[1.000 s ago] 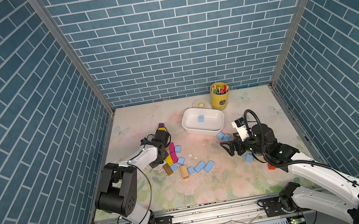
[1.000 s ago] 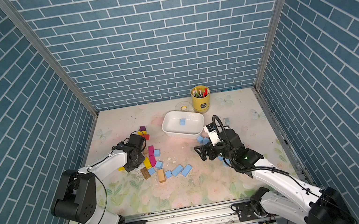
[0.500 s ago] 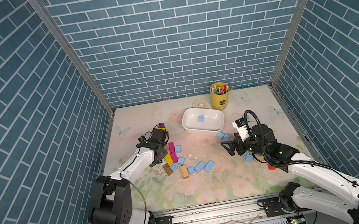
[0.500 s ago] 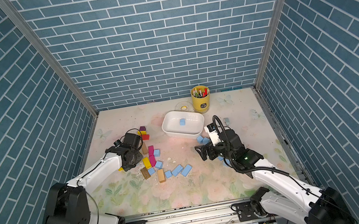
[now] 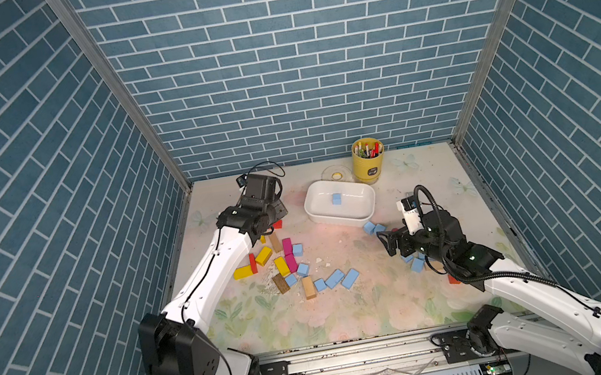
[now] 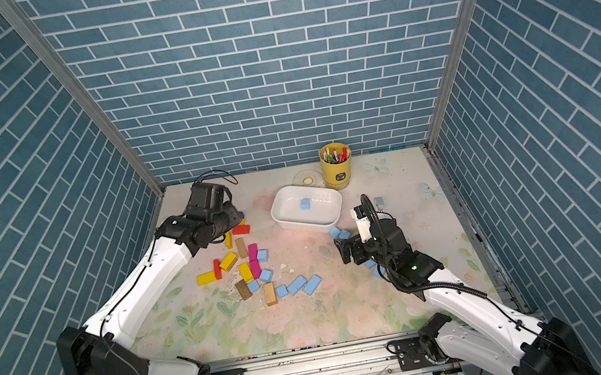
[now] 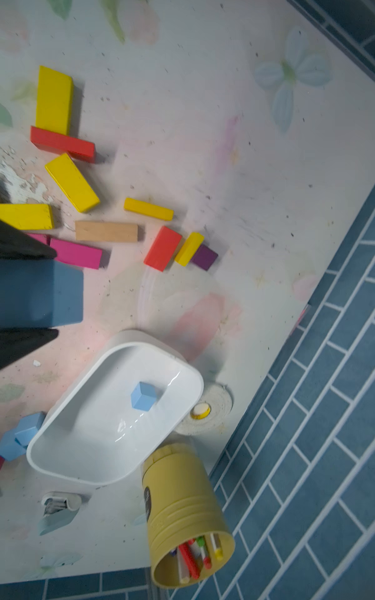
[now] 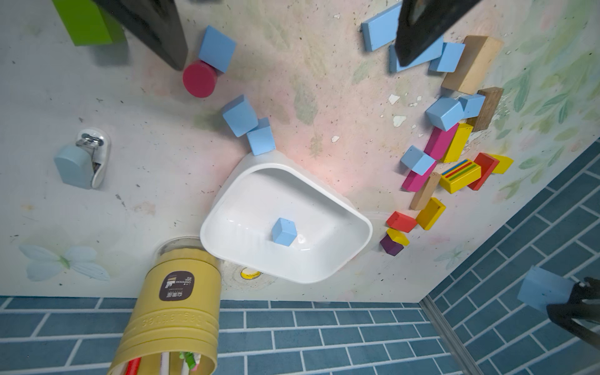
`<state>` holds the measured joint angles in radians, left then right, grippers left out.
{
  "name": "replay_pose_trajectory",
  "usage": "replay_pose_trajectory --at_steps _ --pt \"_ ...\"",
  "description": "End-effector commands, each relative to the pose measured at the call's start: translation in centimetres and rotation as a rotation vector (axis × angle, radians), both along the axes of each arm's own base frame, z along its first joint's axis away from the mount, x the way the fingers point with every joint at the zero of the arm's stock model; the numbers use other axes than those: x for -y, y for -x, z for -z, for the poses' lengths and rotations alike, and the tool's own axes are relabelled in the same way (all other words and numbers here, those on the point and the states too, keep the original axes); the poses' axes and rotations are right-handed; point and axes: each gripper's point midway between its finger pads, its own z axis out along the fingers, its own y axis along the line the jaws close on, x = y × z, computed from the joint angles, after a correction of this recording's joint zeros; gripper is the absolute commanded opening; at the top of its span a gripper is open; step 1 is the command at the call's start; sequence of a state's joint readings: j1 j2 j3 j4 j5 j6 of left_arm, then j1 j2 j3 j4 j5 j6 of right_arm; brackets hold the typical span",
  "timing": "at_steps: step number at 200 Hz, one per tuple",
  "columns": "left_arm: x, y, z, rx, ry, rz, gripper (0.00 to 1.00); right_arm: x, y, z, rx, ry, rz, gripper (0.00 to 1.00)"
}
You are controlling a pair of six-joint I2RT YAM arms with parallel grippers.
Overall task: Pick out the blue building blocks
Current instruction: Pick up the building block from the center of the board, then place the building block in the storage box.
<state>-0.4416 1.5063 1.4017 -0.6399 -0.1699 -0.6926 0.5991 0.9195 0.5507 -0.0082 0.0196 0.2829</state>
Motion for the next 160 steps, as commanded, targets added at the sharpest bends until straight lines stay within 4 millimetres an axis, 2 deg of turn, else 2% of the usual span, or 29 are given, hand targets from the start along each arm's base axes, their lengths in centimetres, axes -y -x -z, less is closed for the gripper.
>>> replay_pose_trajectory --at_steps 1,32,61,90,120,160 --pt "3.9 -1.4 0.7 -0.018 -0.034 0.172 0.09 1.2 -0.7 0.2 0.014 0.018 0.076 0.99" --pt "8.5 -4.4 1.2 0.000 -0.032 0.304 0.10 1.4 -1.0 0.7 -0.001 0.032 0.095 0.99" --pt "12.1 -7.0 3.1 -0.013 -0.015 0.392 0.10 1.7 -1.3 1.1 -0.008 0.043 0.115 0.99" --pt "14.7 -9.3 5.2 -0.040 -0.005 0.428 0.11 2.2 -1.4 1.1 -0.004 0.051 0.139 0.99" --pt "16.6 -11.3 7.5 -0.051 -0.025 0.444 0.13 2.4 -1.6 1.2 -0.004 0.056 0.153 0.99" --pt "17.0 -13.5 11.0 -0.088 -0.091 0.423 0.17 2.5 -1.6 1.4 -0.013 0.063 0.155 0.99"
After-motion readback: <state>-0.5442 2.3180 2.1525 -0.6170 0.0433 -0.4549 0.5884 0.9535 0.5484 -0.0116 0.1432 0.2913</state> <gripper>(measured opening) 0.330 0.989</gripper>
